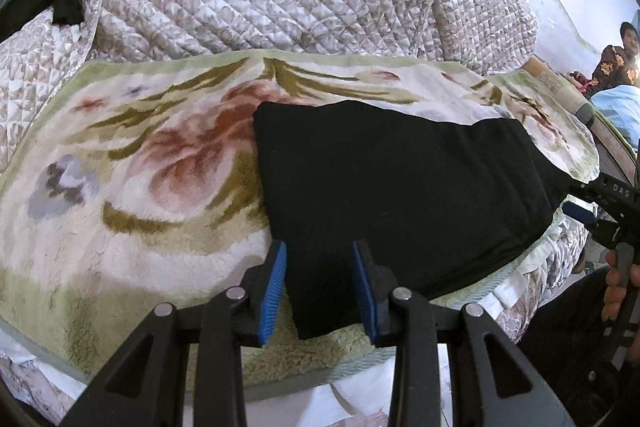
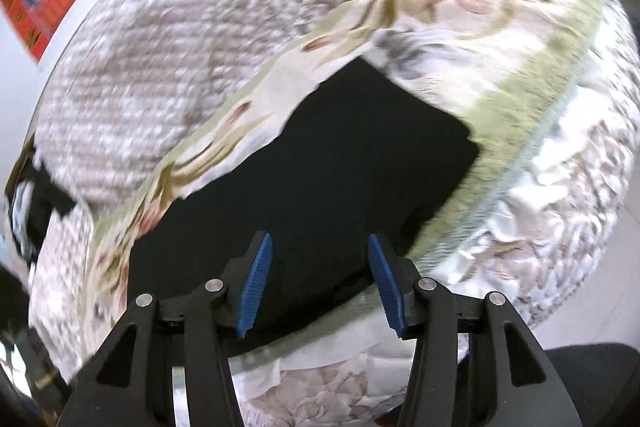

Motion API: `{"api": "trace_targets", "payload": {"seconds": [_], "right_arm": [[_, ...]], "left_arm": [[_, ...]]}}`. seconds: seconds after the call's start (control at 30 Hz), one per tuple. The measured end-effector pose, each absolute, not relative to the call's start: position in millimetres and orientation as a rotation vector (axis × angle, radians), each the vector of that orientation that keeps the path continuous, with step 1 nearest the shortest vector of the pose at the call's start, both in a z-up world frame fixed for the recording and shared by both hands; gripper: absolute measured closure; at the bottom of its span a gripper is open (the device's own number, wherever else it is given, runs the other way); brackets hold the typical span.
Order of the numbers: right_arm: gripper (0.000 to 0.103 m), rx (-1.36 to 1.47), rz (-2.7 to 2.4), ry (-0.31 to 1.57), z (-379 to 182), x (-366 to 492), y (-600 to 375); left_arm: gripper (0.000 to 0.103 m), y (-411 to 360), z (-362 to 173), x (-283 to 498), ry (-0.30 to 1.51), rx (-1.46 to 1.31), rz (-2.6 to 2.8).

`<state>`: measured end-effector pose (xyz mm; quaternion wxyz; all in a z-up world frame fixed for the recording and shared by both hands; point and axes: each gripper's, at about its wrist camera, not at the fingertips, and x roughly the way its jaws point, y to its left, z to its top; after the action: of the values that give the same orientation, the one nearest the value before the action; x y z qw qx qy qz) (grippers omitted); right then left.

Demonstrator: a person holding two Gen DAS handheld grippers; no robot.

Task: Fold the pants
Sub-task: 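Grasp the other end of the pants with the right gripper and lift it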

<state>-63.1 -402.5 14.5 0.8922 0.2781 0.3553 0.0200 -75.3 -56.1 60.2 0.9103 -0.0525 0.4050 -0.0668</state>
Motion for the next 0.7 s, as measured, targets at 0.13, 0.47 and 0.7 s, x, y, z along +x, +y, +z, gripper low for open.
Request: {"api": "trace_targets", "payload": {"seconds": [0.13,0.47,0.7], "right_arm": [[0.045,0.625,-0.031,0.736,9,-63,-425],[0.045,0.738,-0.062,0.723,-7,-34,-460],[0.044,0.691,0.008,0.665,4,-27,-450]], "left_arm": [[0.067,-56,60,-76,0.837,-0.107,-0.135],[0.067,-56,61,-75,0.851,-0.096,-0.120],[0.067,-46,58,-71,0.862,-0.113,-0.093]]}}
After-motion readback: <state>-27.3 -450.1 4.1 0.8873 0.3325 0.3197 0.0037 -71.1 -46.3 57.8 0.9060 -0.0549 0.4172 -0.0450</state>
